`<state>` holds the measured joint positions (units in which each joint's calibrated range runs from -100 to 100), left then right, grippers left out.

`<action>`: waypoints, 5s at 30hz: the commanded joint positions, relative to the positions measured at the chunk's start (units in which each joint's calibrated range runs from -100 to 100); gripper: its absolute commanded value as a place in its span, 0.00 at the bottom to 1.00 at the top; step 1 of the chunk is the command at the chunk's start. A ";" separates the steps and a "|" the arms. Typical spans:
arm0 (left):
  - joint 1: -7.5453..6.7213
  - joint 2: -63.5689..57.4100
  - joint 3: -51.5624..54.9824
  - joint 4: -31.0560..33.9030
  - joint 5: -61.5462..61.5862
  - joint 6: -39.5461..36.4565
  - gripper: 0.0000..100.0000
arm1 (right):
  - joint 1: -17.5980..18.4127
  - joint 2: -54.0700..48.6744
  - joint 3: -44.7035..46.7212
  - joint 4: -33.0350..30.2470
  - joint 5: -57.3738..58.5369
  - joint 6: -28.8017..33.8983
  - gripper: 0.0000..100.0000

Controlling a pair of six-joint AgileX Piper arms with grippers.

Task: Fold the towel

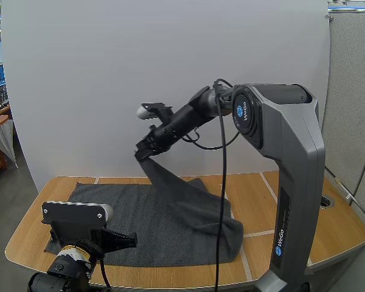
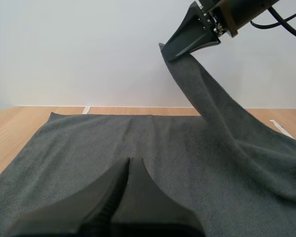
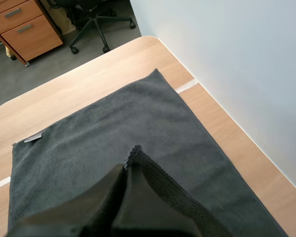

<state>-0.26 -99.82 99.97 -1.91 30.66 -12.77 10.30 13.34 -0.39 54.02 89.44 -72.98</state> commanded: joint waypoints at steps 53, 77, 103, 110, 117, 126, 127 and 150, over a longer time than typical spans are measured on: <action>-0.17 -0.18 0.03 -0.86 -1.30 -0.27 0.00 | 13.99 18.28 -13.67 0.46 -40.92 0.32 0.00; -0.17 -0.18 0.03 -0.86 -1.30 -0.27 0.00 | 16.83 25.20 -21.07 0.35 -58.03 -0.06 0.00; -0.17 -0.18 0.03 -0.86 -1.30 -0.27 0.00 | 18.67 35.64 -33.22 0.12 -63.04 -0.06 0.00; -0.17 -0.18 0.03 -0.86 -1.30 -0.27 0.00 | 19.17 37.39 -33.22 0.12 -69.95 -0.41 0.00; -0.17 -0.18 0.03 -0.86 -1.30 -0.27 0.00 | 19.48 37.93 -33.22 -0.74 -75.67 -0.41 0.00; -0.17 -0.18 0.03 -0.86 -1.30 -0.27 0.00 | 19.81 37.93 -33.22 -0.74 -76.78 -0.41 0.33; -0.17 -0.18 0.03 -0.86 -1.30 -0.27 0.00 | 19.88 37.93 -33.22 -0.74 -76.78 -0.41 0.47; -0.17 -0.18 0.03 -0.86 -1.30 -0.27 0.00 | 19.40 21.82 -33.22 -1.11 -52.08 3.70 1.00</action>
<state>-0.26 -99.82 99.97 -1.91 30.66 -12.77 30.19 39.47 -33.28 53.31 33.31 -69.81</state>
